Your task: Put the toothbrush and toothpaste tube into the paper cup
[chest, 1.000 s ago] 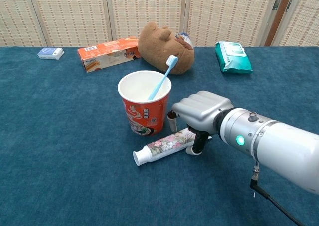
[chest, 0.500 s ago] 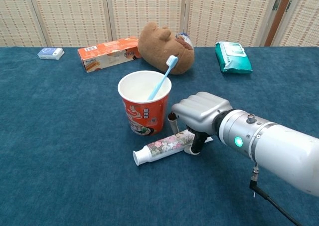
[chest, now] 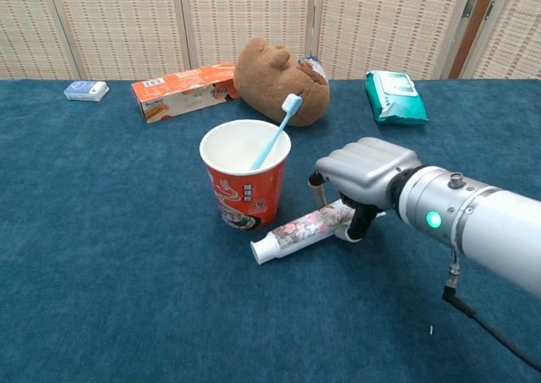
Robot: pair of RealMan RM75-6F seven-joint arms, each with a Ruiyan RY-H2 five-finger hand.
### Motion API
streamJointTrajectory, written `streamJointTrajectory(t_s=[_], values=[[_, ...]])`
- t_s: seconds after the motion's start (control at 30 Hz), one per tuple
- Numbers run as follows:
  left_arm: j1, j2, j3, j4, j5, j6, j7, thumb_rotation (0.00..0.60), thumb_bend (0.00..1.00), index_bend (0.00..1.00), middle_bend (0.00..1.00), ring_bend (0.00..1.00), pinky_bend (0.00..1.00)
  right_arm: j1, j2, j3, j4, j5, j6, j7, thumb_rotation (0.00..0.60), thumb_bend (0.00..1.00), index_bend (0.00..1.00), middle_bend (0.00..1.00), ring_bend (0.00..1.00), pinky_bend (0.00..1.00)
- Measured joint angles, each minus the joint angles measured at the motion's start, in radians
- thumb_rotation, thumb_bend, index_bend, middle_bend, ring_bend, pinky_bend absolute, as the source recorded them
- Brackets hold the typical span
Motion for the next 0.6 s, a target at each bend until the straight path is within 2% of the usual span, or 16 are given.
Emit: streamJointTrajectory(t_s=[0.33, 0.6], values=[[-0.011, -0.012, 0.002, -0.015, 0.005, -0.012, 0.041, 0.6, 0.0, 0.0, 0.0, 0.0, 0.0, -0.039, 0.198, -0.015, -0.083, 0.033, 0.02, 0.016, 0.6, 0.24, 0.59, 1.0, 1.0, 1.0], [-0.016, -0.021, 0.002, -0.025, 0.003, -0.017, 0.066, 0.6, 0.0, 0.0, 0.0, 0.0, 0.0, -0.054, 0.249, -0.035, -0.099, 0.061, -0.006, 0.039, 0.6, 0.23, 0.53, 1.0, 1.0, 1.0]])
